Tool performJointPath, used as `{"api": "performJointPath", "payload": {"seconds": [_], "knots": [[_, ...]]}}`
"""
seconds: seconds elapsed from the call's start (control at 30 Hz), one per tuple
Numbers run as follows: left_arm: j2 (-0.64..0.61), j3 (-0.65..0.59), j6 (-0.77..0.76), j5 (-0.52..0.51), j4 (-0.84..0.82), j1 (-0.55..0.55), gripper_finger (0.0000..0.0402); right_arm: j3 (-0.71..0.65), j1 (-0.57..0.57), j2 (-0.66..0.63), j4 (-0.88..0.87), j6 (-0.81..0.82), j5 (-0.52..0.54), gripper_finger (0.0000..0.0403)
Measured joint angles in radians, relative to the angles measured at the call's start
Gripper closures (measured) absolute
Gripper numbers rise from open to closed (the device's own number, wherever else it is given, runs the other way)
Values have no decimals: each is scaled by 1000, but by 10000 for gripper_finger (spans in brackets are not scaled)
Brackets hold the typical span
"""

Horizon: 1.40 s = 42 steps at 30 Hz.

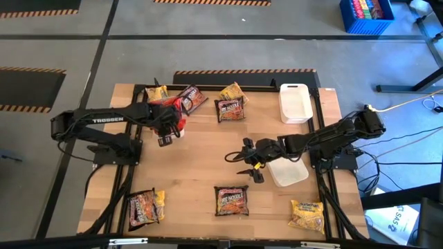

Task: Sort Maruchan noodles
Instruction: Put the orange noodle into the left white bin

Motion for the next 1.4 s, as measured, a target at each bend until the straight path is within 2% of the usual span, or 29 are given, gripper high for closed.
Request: {"api": "performJointPath", "payload": {"seconds": [0.3, 0.83, 0.97, 1.4], "knots": [[2, -6, 6, 8, 5, 5, 287, 0, 0, 0, 0, 0, 0, 134], [4, -5, 29, 78, -10, 82, 287, 0, 0, 0, 0, 2, -7, 134], [6, 14, 28, 42, -136, 84, 287, 0, 0, 0, 0, 3, -7, 134], [18, 3, 50, 49, -129, 89, 278, 0, 0, 0, 2, 9, -12, 134]]}}
